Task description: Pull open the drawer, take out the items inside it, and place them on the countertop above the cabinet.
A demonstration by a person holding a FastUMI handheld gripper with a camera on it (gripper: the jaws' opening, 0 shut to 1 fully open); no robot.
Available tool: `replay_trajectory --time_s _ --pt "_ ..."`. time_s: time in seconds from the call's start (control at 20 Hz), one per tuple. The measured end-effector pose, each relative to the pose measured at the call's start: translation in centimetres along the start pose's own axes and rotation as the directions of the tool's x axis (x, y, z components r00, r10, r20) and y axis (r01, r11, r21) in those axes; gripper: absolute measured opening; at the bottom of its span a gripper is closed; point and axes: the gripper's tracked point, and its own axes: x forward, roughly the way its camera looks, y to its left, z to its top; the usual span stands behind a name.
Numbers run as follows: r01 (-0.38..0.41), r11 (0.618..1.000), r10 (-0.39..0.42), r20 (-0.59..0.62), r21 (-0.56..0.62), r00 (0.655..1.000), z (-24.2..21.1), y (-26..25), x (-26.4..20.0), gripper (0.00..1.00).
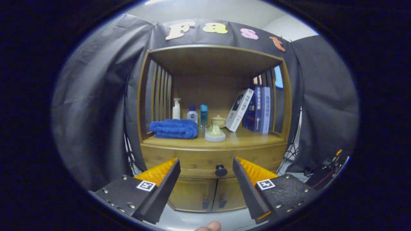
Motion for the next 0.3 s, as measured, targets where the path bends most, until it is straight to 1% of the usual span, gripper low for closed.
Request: replay_trajectory --time_s 0.15,0.3 --pt "0.027 0.999 -0.027 -0.015 -0.035 1.0 2.9 0.2 -3.1 0.98" --pt "-0.008 1.0 0.008 -0.049 0.005 0.999 3.7 1.5 -5.1 0.98"
